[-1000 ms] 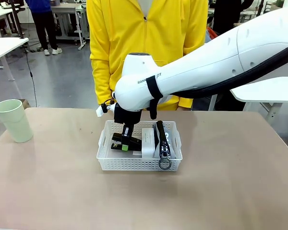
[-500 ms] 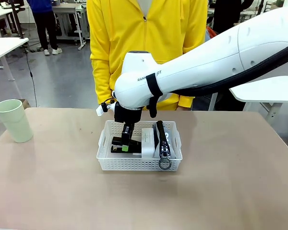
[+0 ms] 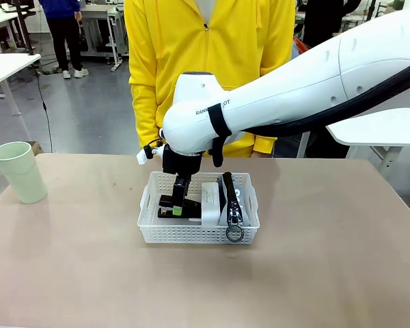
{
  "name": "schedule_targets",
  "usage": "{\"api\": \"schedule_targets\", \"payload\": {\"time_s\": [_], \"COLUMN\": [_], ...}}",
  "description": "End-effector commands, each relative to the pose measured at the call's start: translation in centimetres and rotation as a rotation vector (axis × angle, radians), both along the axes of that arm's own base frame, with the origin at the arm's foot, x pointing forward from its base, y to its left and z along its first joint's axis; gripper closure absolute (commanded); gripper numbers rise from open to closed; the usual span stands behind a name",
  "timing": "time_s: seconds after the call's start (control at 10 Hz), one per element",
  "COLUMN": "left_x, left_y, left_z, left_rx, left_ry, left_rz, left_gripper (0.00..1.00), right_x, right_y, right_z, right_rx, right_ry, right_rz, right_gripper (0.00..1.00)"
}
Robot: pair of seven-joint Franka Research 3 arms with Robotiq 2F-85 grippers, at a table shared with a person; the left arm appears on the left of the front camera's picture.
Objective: Efficiently arrange items inside the basket to fit them all.
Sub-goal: Pick up the Stapler and place it inside the Organizing basket.
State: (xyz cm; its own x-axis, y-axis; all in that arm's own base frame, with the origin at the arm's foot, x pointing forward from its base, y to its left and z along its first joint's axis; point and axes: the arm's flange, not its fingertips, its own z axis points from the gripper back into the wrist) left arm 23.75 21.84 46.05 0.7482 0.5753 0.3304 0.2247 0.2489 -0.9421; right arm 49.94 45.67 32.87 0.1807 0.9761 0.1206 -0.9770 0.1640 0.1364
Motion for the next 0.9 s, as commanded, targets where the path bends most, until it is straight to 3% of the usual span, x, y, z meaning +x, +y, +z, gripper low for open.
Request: {"api": "schedule_targets", "payload": {"time_s": [0.0,0.1,0.4,0.6,0.8], "left_x": [0.1,0.1,0.1,0.1,0.1], "left_y": [0.0,0.0,0.0,0.0,0.0], "left_z": [0.2,0.2,0.2,0.2,0.2], "left_rx": [-0.012,-0.012,-0.012,-0.012,-0.012], "left_ry": [-0.028,-0.028,-0.028,-0.028,-0.028], "left_rz": [0.002,0.002,0.002,0.002,0.002], "left_gripper": [0.0,0.0,0.0,0.0,0.0], "right_x": [-1.4,-2.4,-6.9,-10.3,-13.1], "right_y": [-2.1,-5.1,-19.6,-29.3,-39.3], "right_z": [3.1,5.7,12.3,13.7,13.2], "right_rx": [0.016,0.066,0.273,0.442,0.673], "right_ry": [-0.059,-0.075,0.024,0.05,0.114], "right_rz": [0.003,-0.038,-0.208,-0.3,-0.332], "right_gripper": [0.0,0.0,0.0,0.0,0.0]}}
